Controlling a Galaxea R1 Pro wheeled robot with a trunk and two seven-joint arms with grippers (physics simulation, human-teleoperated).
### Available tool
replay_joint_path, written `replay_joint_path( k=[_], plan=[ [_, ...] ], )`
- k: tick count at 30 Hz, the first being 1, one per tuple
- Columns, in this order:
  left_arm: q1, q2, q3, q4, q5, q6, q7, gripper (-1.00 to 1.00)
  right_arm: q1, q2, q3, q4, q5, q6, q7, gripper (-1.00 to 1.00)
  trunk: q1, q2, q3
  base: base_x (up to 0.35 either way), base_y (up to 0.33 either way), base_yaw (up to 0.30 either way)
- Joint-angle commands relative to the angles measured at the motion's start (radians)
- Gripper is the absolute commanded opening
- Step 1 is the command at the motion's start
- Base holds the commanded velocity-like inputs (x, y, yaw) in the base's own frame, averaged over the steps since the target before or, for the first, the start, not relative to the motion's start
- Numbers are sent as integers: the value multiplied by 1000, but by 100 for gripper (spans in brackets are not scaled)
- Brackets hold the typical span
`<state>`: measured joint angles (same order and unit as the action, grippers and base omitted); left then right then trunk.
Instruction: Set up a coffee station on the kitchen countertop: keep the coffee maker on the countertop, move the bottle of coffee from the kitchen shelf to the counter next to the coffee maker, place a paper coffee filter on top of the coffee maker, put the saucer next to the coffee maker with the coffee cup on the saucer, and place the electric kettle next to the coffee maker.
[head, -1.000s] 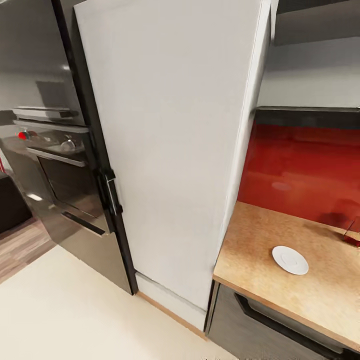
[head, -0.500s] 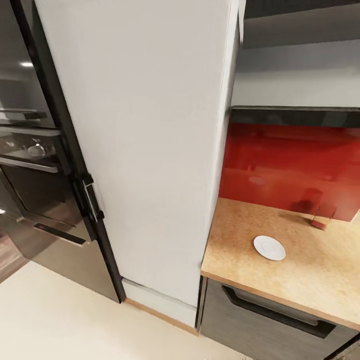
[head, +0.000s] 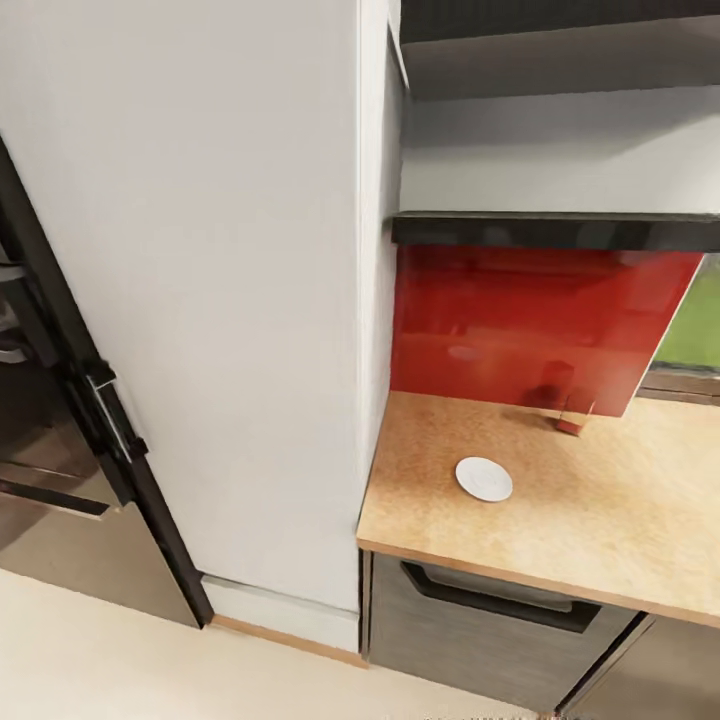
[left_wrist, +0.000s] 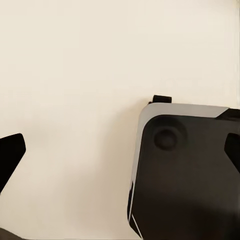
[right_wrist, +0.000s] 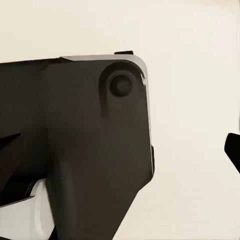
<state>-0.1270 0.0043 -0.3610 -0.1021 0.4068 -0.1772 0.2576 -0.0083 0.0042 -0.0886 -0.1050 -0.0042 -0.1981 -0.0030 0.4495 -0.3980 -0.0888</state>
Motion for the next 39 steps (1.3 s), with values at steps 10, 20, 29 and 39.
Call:
replay_joint_path(
  k=[10, 20, 29, 39],
  plan=[
    [0, 0, -10, -1, 7, -2, 4, 100, -1, 0, -7, 1, 0, -3, 1, 100, 1, -2, -2, 0, -255, -288],
    [0, 1, -9, -2, 9, -2, 4, 100, -1, 0, -7, 0, 0, -4, 1, 100, 1, -2, -2, 39, -230, -261],
    [2, 15, -9, 26, 4, 1, 5, 100, -1, 1, -7, 2, 0, -1, 6, 100, 1, -2, -1, 6, -13, -94],
    [1, 47, -22, 41, -104, 3, 7, 100, -1, -1, -11, 0, 0, -1, 5, 100, 1, -2, 2, 0, 0, -115]
  ],
)
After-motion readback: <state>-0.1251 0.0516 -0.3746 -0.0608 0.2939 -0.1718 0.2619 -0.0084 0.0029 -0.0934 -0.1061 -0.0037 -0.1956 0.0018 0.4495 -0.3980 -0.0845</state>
